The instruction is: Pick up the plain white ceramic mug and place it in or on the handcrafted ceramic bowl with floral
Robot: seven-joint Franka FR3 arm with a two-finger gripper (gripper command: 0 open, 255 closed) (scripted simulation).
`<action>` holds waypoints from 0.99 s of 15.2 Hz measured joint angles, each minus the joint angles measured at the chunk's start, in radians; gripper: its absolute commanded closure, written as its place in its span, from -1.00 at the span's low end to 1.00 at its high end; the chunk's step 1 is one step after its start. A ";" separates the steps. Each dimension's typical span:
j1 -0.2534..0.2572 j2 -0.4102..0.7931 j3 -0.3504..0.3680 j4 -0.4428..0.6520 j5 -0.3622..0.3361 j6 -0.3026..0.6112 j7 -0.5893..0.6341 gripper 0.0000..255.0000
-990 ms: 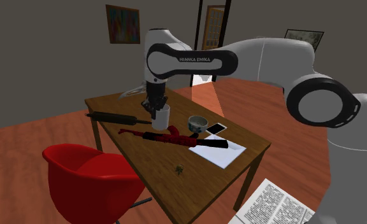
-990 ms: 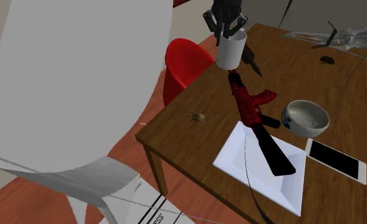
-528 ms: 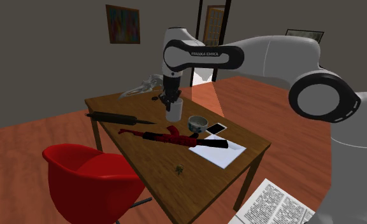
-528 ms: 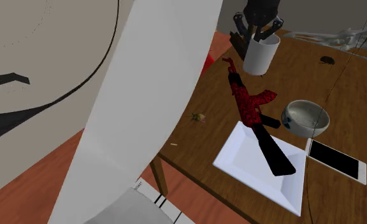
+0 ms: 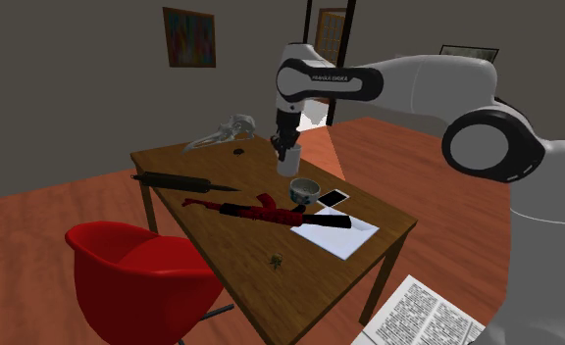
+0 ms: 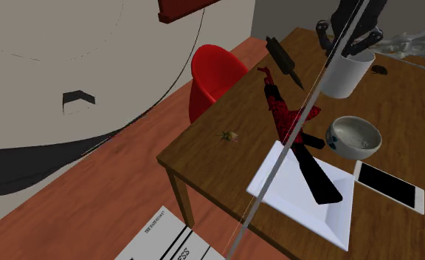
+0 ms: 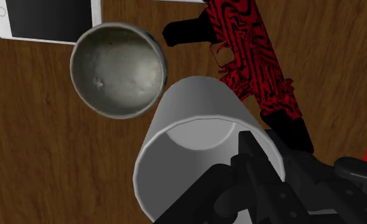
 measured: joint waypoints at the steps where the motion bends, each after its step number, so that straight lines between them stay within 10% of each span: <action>1: -0.016 0.004 -0.006 0.011 0.003 -0.007 -0.022 1.00; 8: -0.104 0.089 -0.037 0.158 0.015 -0.069 -0.145 1.00; 15: -0.116 0.074 -0.040 0.042 0.018 0.031 -0.158 1.00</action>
